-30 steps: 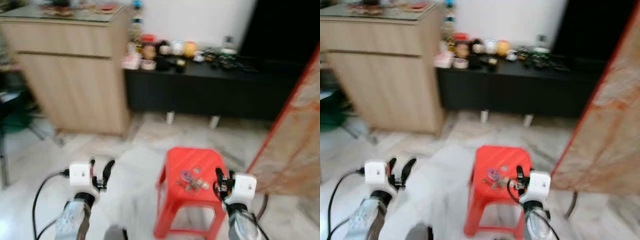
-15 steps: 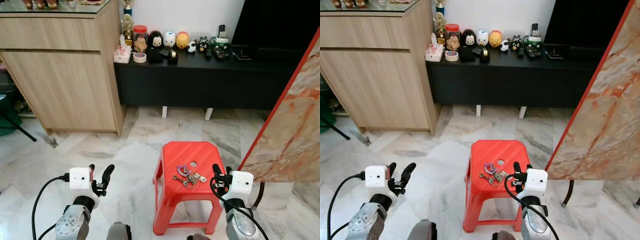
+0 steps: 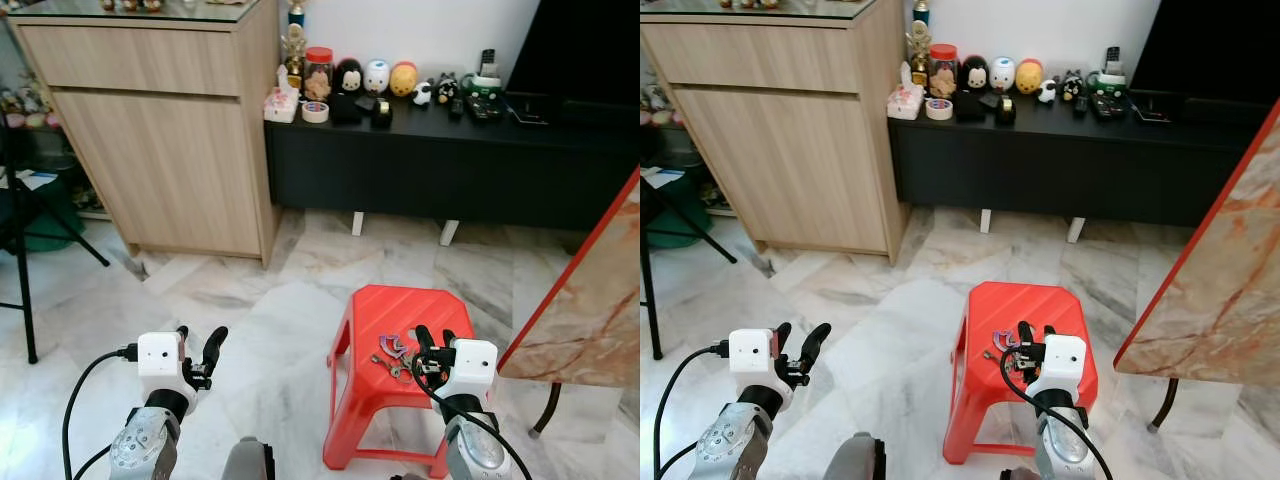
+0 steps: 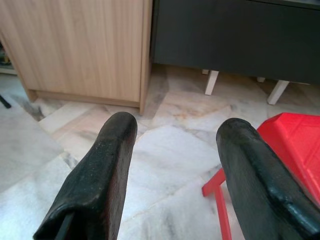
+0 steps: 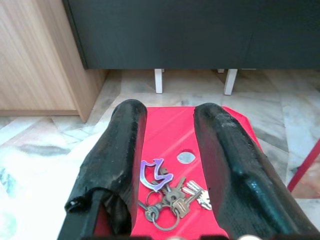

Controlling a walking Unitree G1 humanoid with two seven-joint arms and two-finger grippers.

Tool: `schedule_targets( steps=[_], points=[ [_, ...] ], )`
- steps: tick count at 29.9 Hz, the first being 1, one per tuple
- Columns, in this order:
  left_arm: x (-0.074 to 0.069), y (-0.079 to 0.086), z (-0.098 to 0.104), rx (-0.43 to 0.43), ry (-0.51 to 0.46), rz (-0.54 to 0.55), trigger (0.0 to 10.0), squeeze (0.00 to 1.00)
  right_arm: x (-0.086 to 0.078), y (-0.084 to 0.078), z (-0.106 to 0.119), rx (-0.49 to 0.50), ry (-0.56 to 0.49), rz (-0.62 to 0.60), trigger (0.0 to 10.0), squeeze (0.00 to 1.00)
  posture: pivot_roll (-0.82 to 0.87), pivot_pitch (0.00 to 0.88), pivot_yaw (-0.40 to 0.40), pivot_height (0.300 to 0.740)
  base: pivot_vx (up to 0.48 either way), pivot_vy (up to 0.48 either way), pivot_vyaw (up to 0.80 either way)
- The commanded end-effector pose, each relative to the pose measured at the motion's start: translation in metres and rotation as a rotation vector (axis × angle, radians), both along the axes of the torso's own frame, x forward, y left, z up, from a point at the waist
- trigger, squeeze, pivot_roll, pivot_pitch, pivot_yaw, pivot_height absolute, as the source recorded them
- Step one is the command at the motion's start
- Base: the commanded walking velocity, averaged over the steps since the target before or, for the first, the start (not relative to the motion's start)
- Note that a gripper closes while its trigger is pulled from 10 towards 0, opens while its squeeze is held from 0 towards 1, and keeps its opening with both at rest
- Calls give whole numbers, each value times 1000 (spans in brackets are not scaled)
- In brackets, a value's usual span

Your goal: Hang keys on a hook

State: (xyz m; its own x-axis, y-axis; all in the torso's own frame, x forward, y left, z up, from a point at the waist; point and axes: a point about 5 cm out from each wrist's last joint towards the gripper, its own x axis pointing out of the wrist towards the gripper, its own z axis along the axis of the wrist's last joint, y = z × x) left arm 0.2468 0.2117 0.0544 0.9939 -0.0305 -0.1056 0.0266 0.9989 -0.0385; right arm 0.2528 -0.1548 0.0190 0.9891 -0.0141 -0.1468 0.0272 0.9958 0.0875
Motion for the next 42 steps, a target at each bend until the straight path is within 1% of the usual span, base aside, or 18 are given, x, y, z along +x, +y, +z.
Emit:
schedule_targets(
  steps=[1, 9, 29, 42],
  points=[
    [3, -4, 1, 0, -2, -17, 10000, 0, -2, -4, -1, -1, -1, -14, 10000, 0, 29, 13, -53, 650, 0, 0, 0],
    [3, -5, 1, 10, -4, -29, 10000, 0, -2, -4, -2, 4, 6, -21, 10000, 0, 29, 13, -52, 650, 30, 0, 0],
    [2, -6, 1, 7, -5, -26, 10000, 0, -3, -5, -2, 6, 9, -27, 10000, 0, 30, 25, -57, 650, 287, 0, 0],
    [2, -7, 0, 7, -3, -31, 10000, 0, -5, -6, -7, 2, 29, -22, 10000, 0, 30, 28, -59, 650, 327, 0, 0]
  ],
)
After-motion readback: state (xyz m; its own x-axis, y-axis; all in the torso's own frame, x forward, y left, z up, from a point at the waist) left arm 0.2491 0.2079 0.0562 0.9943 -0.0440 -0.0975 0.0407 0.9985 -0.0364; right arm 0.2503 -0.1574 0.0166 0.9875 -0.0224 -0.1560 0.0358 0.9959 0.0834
